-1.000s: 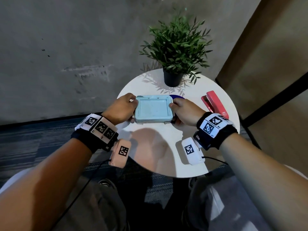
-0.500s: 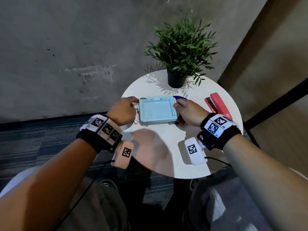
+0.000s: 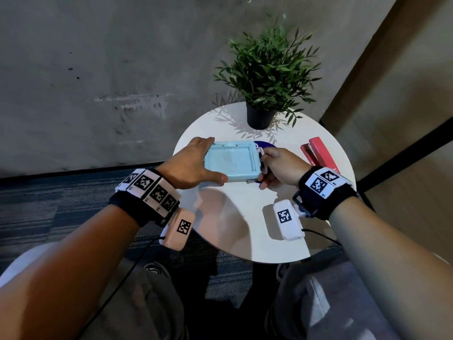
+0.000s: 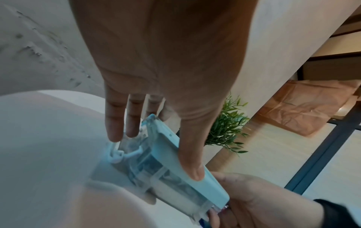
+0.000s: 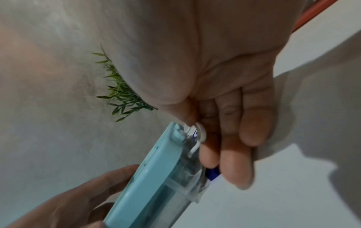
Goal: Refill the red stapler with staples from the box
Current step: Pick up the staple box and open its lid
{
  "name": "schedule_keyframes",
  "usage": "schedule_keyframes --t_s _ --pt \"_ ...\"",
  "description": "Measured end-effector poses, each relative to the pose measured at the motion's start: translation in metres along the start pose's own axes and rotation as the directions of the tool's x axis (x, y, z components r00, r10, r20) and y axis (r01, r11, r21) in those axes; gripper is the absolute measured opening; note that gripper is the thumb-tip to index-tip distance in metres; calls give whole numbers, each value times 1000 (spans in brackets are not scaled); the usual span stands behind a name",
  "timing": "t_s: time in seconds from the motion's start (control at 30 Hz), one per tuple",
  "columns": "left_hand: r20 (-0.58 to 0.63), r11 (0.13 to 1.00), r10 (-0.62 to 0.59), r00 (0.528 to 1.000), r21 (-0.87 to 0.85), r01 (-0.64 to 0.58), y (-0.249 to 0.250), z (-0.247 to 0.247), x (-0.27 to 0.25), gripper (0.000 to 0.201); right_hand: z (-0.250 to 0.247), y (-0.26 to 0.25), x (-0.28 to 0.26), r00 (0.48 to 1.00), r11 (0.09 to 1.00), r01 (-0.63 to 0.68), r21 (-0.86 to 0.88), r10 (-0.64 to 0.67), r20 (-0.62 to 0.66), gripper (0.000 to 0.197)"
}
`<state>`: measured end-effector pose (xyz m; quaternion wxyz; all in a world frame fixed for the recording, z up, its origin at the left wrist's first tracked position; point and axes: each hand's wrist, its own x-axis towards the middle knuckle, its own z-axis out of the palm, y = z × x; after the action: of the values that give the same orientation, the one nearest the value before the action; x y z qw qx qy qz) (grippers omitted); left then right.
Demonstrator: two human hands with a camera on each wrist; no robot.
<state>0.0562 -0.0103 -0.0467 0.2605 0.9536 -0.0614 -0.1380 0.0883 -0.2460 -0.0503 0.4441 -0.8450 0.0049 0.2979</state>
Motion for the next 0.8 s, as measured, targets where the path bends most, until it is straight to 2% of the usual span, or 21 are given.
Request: schedule_keyframes --t_s 0.03,0.1,0.17,0.2,0.27,0.37,0.43,0.5,0.6,0.7,0.8 --pt "1 1000 3 1000 0 -3 1 0 -1 106 0 2 1 1000 1000 -12 -6 12 -12 25" --pt "2 1000 5 1000 -1 -5 1 1 -1 108 -4 8 4 995 971 -28 -236 5 -100 20" --pt "6 1000 7 1000 1 -7 -1 2 0 111 -10 11 4 975 816 -67 -575 -70 -213 36" --pt "19 1000 13 1000 9 -13 -1 1 0 113 -11 10 3 966 773 -70 -630 -105 -237 41" --pt "54 999 29 998 39 -32 -2 0 -1 120 -14 7 3 969 816 23 -577 -162 -189 51" --pt "65 996 48 997 71 -53 -3 -4 -2 120 -17 -1 2 968 860 221 -460 -250 -1 86" --pt "46 995 59 997 79 -62 -3 -5 -2 118 -16 -6 0 954 874 296 -386 -290 77 97" --pt "38 994 67 997 80 -69 -3 -6 -2 117 -16 -5 0 949 891 315 -327 -289 126 102" --pt "23 993 78 997 83 -80 -3 -7 -2 116 -14 -4 0 946 892 323 -316 -294 136 114" --pt "11 994 93 996 61 -94 -3 -8 -2 114 -10 -3 0 937 824 345 -450 -330 112 119" --pt "14 993 102 995 51 -103 -4 -10 -2 113 -8 -3 0 923 774 361 -520 -376 82 117"
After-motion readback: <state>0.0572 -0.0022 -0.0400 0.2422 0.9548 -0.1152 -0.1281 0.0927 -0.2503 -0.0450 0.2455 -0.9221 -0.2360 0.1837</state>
